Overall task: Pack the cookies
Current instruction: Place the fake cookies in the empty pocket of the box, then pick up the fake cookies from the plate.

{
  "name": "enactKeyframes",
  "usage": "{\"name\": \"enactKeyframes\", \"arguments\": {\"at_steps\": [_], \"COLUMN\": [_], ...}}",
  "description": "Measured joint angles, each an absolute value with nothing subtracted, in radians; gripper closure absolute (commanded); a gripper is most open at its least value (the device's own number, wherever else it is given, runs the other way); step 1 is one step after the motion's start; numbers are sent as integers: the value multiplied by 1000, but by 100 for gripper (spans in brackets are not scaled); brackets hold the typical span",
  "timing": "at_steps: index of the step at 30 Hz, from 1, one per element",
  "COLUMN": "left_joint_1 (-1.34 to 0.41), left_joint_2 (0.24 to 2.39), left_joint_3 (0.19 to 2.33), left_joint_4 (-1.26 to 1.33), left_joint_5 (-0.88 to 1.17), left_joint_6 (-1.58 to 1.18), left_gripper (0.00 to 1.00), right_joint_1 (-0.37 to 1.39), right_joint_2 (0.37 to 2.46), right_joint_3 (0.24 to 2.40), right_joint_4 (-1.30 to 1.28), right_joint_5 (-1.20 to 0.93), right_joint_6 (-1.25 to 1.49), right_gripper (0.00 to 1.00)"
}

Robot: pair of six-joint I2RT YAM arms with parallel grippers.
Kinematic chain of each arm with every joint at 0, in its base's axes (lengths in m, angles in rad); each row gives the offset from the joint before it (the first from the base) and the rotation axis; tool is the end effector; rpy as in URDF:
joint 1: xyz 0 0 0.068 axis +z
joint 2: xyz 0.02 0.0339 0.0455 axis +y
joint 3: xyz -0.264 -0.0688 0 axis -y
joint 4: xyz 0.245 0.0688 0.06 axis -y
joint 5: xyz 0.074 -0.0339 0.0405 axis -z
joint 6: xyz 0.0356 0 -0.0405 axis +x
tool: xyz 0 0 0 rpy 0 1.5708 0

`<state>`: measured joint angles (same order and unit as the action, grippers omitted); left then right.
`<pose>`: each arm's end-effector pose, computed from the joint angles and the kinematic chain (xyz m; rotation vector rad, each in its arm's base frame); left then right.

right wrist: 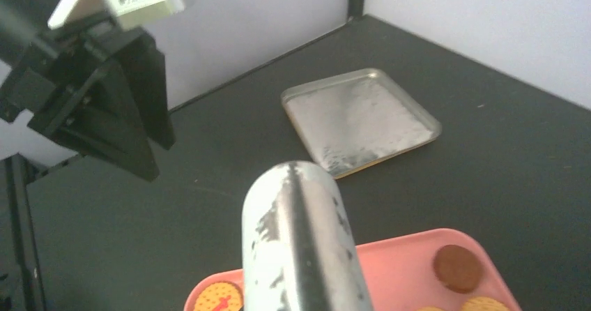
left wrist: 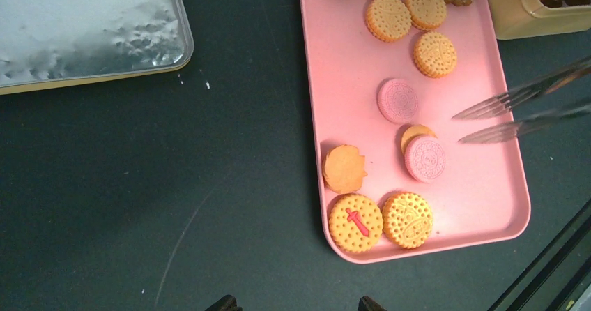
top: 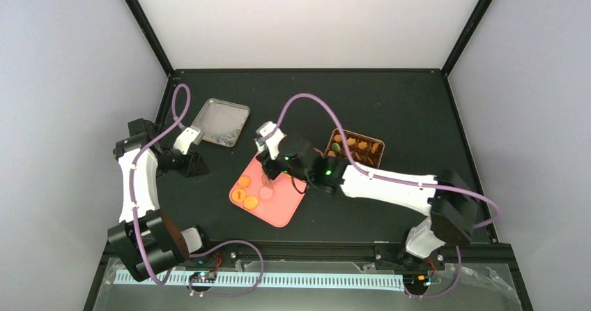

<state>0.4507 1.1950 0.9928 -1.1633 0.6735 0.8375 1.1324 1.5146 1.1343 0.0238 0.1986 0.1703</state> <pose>0.1860 0.0654 0.2690 0.5745 2.4596 -0.5505 0.1579 0.3203 0.3038 -0.7929 1.8147 0.6755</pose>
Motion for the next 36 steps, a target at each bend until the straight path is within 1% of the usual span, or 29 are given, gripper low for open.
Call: {"name": "enactKeyframes", "arguments": {"at_steps": [5,8,14,22,29,36], "left_joint_1": [451,451,451,451,451,451], "left_joint_2": [1195,1195,1195,1195,1195,1195], "left_joint_3": [993,993,993,993,993,993], "left_joint_4": [-1163,-1163,-1163,-1163,-1163,-1163], "left_joint_5": [672,671,670,670,670,670], "left_joint_6": [838,838,838,838,838,838], "left_gripper": [54,54,54,54,54,54], "right_joint_1": [1167,1179,1180,1176,1171,1171], "right_joint_2": [1640,1678,1716,1755,1750,1660], "right_joint_3": [1196,1218,1249,1251,1222,1122], "right_joint_4": [31,33,39,64,110,121], "right_joint_5": [165,153,155,148,150,185], "right_joint_6": [176,171,154,135,133,120], "right_gripper": [77,76,72,70,70,71]}}
